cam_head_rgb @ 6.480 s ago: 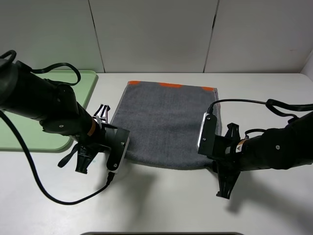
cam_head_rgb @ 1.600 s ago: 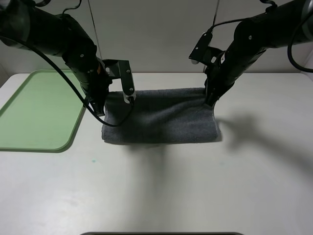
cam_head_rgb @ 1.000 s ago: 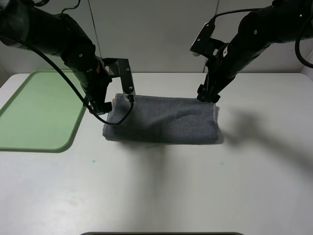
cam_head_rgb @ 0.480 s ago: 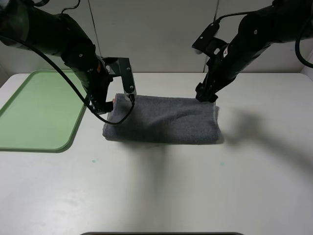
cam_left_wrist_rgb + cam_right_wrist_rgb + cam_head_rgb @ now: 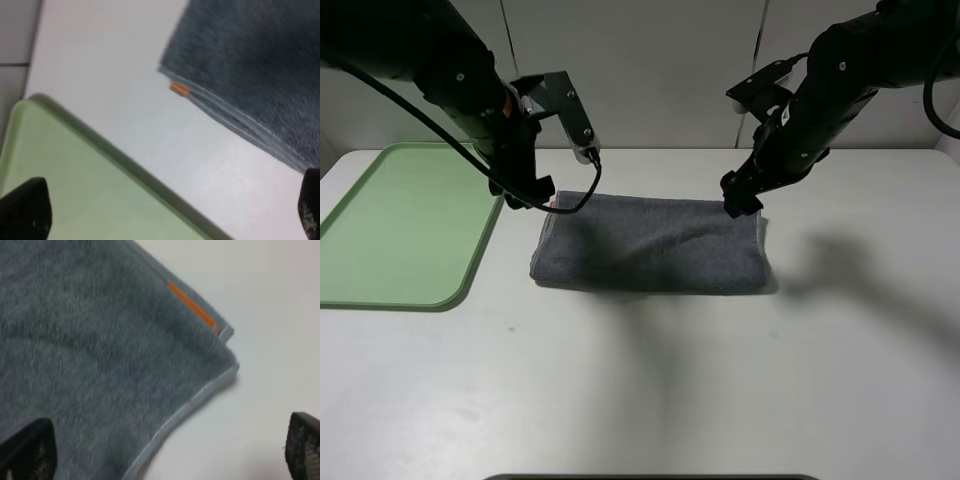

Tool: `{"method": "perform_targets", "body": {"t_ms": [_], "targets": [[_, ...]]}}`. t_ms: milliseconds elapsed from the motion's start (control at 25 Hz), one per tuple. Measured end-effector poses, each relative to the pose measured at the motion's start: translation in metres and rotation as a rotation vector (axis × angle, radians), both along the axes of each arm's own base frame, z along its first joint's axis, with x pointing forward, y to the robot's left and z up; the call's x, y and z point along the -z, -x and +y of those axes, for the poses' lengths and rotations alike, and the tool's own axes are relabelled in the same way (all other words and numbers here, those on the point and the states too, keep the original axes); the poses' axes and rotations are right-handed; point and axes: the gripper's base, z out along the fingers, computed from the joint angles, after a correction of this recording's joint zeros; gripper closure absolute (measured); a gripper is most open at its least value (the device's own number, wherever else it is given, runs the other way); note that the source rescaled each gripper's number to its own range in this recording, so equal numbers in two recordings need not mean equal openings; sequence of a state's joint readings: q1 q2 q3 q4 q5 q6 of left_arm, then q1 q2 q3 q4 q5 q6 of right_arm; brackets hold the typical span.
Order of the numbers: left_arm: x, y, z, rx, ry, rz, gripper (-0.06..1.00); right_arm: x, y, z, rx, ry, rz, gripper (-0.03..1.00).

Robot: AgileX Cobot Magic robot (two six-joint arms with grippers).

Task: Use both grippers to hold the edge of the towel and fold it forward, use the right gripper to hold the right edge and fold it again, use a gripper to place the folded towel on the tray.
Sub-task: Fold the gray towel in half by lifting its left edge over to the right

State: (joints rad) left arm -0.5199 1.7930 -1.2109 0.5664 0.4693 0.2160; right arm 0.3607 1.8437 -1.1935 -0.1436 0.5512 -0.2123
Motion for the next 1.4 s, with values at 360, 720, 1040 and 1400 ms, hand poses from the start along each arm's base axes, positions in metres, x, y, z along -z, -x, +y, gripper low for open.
{"method": "perform_targets", "body": {"t_ms": [360, 720, 1040, 1400], "targets": [[-0.027, 0.016, 0.003, -0.175, 0.142, 0.004, -0.06, -0.003, 0.011, -0.006, 0.12, 0.004, 0.108, -0.03], [-0.026, 0.019, 0.001, -0.224, 0.186, 0.045, -0.06, -0.101, 0.064, -0.026, 0.222, -0.079, 0.044, -0.03], [-0.026, 0.019, 0.001, -0.223, 0.186, 0.045, -0.06, -0.171, 0.153, -0.056, 0.242, -0.207, -0.09, -0.03], [-0.026, 0.019, 0.001, -0.223, 0.186, 0.045, -0.06, -0.172, 0.273, -0.096, 0.238, -0.397, -0.27, -0.03]]}}
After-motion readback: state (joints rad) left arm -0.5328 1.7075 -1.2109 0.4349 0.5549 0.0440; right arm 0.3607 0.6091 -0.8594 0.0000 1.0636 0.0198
